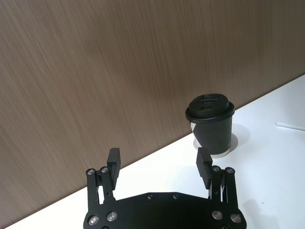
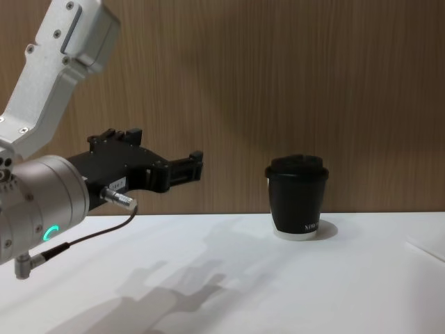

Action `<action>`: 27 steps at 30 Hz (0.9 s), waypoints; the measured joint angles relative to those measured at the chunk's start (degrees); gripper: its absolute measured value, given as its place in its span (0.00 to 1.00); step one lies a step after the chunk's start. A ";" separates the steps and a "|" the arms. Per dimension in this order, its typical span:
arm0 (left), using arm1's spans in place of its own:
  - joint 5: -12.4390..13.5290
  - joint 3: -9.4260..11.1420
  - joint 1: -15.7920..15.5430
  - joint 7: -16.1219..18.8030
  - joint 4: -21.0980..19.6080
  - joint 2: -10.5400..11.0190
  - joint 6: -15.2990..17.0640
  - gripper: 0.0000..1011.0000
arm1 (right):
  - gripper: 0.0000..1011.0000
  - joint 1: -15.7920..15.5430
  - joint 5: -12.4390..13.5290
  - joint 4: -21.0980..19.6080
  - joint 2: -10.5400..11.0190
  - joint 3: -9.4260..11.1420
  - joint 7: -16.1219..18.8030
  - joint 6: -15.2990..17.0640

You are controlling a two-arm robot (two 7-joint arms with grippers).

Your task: Pick up the straw with one hand, pass it to the other hand, and insert it into the cup.

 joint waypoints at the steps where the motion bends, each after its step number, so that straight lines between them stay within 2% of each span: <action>1: 0.00 0.00 0.00 0.00 0.00 0.00 0.00 0.99 | 0.99 -0.02 0.02 0.01 -0.10 0.03 -0.02 0.11; 14: 0.00 0.00 0.00 0.00 0.00 0.00 0.00 0.99 | 0.99 -0.14 1.41 0.02 -2.00 1.22 -1.54 3.51; 27: 0.00 0.00 0.00 0.00 0.00 0.00 0.00 0.99 | 0.99 0.23 0.85 0.00 -1.44 1.36 -0.86 4.59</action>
